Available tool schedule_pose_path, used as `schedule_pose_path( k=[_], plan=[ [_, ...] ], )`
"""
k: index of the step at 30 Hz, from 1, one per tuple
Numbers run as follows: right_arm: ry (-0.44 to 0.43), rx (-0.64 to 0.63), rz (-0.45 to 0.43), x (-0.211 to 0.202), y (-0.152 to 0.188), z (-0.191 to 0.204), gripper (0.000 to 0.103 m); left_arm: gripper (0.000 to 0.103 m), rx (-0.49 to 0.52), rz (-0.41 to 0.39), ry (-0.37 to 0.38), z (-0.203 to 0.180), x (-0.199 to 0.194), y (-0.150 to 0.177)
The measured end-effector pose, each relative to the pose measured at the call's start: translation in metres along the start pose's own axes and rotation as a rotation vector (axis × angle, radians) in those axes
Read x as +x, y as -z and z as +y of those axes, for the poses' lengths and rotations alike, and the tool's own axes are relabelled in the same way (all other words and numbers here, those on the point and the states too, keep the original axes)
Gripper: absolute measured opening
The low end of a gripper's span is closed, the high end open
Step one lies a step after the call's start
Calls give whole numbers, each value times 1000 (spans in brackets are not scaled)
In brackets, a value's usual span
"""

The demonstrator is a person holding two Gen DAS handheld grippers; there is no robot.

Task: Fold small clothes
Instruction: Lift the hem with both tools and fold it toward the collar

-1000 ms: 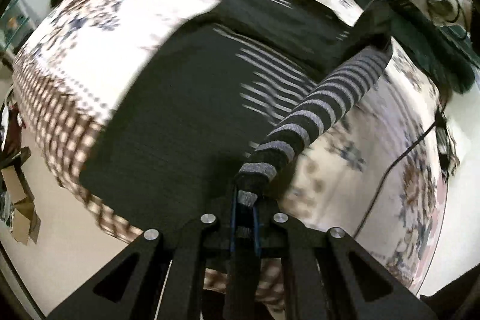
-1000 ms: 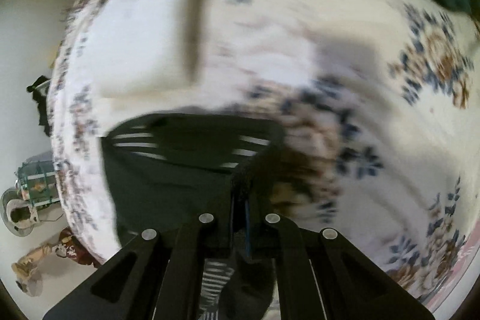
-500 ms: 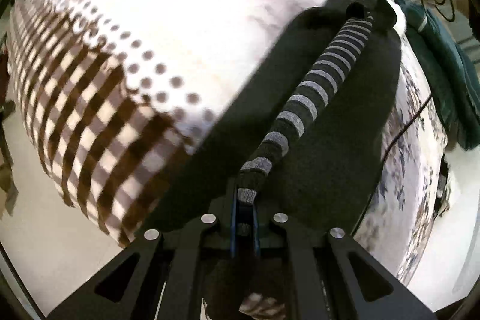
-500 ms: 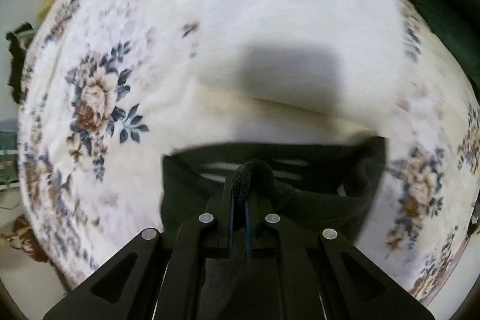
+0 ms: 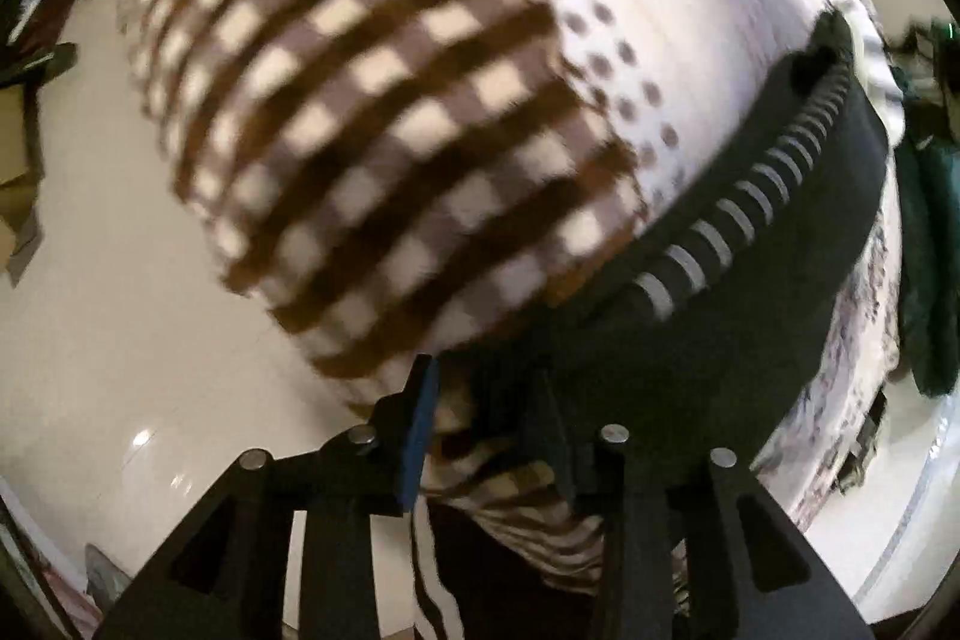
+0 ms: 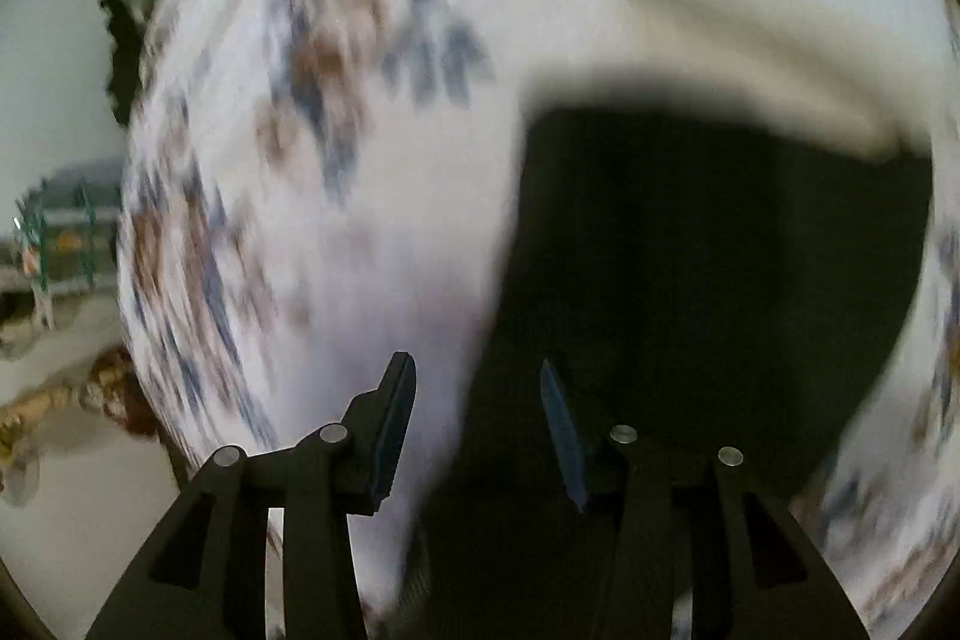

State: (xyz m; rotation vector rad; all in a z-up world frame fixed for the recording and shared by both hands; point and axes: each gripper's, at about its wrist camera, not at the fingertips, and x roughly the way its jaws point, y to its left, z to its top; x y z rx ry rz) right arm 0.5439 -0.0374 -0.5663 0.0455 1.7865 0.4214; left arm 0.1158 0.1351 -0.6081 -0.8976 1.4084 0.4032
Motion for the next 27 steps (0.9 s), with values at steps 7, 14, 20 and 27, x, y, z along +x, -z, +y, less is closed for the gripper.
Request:
schedule_pose_path(
  k=[7,14,20,27],
  plan=[
    [-268,184,276,127,98,24,47,44,35,-64,41,-12,-26,-17],
    [-428,70,131,89,145,33,51,54,216,-27,75,-56,-10,-32],
    [-116,97,60,63,243,-65,51,51,326,-23,-37,-80,22,-16],
    [-153,258,253,137,368,-134,51,7,309,-105,-33,-81,11,-5]
  ],
)
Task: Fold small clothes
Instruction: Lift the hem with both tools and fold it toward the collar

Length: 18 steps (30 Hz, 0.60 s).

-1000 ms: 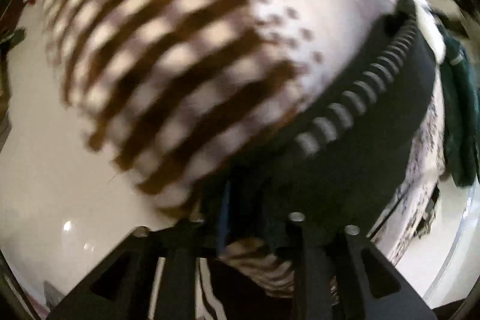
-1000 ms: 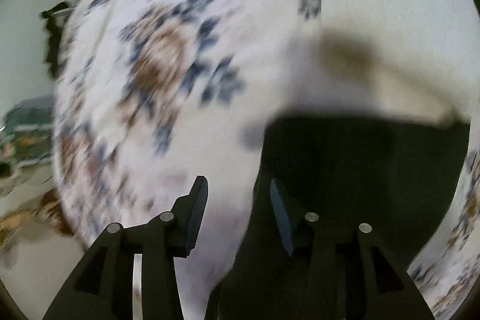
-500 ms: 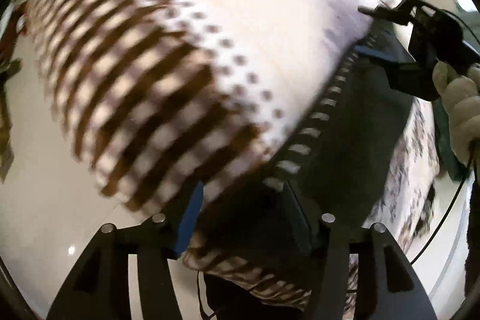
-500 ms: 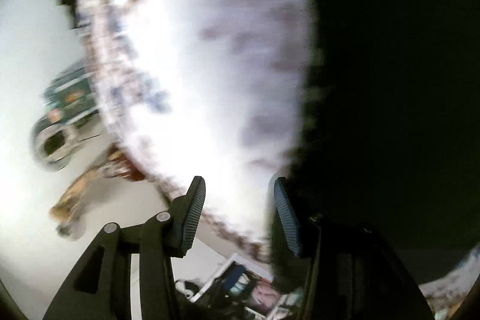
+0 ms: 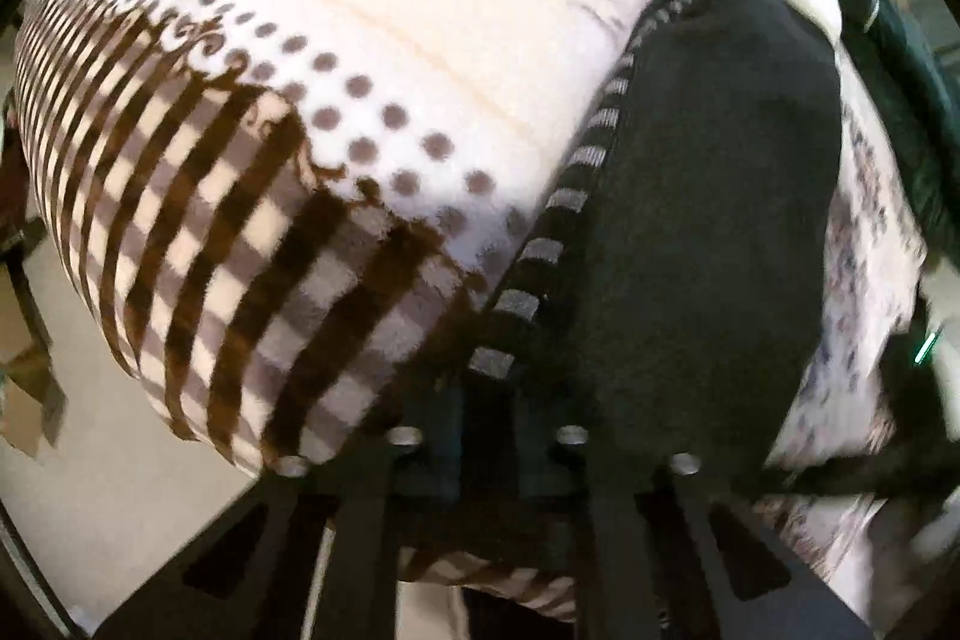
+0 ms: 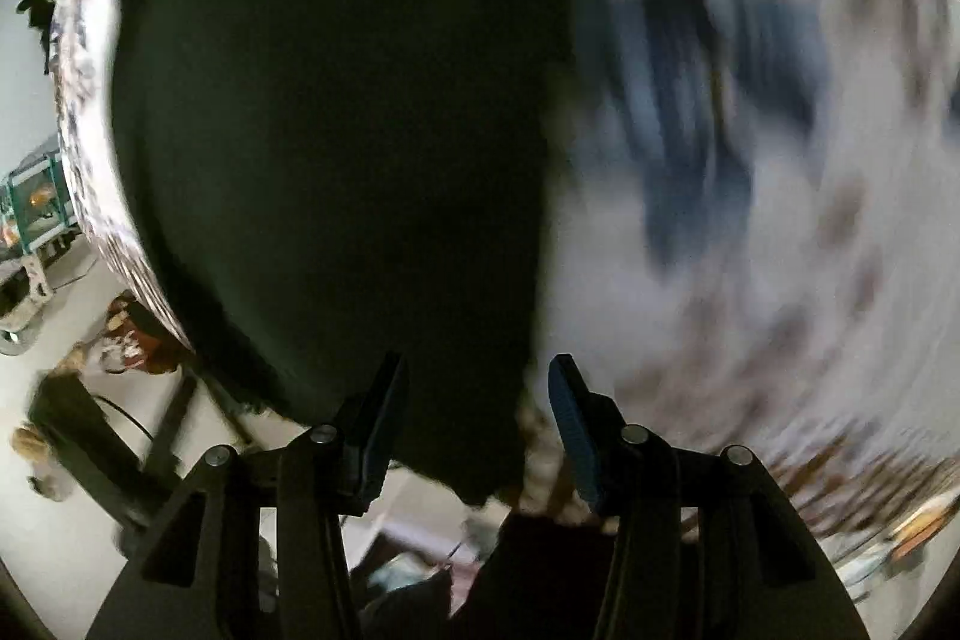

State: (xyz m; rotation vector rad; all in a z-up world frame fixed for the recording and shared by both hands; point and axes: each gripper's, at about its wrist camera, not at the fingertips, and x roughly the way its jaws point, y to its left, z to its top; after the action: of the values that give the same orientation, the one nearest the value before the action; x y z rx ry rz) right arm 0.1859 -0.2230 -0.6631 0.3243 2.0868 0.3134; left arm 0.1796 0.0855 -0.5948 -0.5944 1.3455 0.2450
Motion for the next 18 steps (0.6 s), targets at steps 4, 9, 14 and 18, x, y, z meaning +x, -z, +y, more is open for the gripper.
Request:
schedule_pose_path(
  k=[4,9,14,18],
  plan=[
    [-87,28,-59,17,33,-13,10,6,-63,-14,83,8,-16,4],
    [-53,-10,-171,-7,75,-13,8,6,-147,1,230,19,-35,9],
    [-28,-32,-206,-22,102,-27,7,5,-282,71,377,36,-15,8],
    [18,-56,-190,-10,106,-26,7,6,-303,154,284,62,20,14]
  ],
)
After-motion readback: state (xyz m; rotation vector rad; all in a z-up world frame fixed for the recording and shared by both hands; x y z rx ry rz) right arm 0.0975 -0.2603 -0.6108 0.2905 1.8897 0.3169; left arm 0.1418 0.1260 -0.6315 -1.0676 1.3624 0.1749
